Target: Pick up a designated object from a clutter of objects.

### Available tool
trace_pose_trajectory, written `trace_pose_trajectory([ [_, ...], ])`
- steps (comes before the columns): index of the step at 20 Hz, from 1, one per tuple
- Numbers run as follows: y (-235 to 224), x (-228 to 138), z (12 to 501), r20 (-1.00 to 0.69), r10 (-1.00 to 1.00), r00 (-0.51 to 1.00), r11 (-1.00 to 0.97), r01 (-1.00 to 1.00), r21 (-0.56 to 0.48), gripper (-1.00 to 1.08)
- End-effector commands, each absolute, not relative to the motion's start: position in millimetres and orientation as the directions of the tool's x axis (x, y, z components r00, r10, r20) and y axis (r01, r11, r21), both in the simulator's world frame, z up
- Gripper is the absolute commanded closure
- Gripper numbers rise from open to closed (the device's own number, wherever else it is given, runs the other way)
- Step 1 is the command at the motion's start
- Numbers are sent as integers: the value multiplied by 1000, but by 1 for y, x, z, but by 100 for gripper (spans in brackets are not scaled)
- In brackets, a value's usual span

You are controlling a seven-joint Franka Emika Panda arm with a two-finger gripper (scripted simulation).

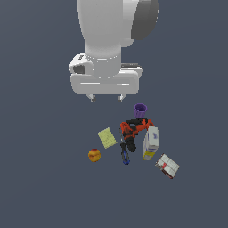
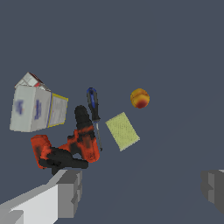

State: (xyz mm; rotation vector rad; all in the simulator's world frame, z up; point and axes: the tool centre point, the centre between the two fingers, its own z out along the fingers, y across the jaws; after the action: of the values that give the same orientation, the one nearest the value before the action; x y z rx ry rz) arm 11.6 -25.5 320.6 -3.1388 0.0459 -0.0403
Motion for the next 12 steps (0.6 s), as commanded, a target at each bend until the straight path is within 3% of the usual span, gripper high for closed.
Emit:
trace_pose_trajectory([
  [1,-26,12,321,26,-29,999,-1000,-29,-3,-92],
  [12,0,13,326,36,15,999,-999,16,-30,-92],
])
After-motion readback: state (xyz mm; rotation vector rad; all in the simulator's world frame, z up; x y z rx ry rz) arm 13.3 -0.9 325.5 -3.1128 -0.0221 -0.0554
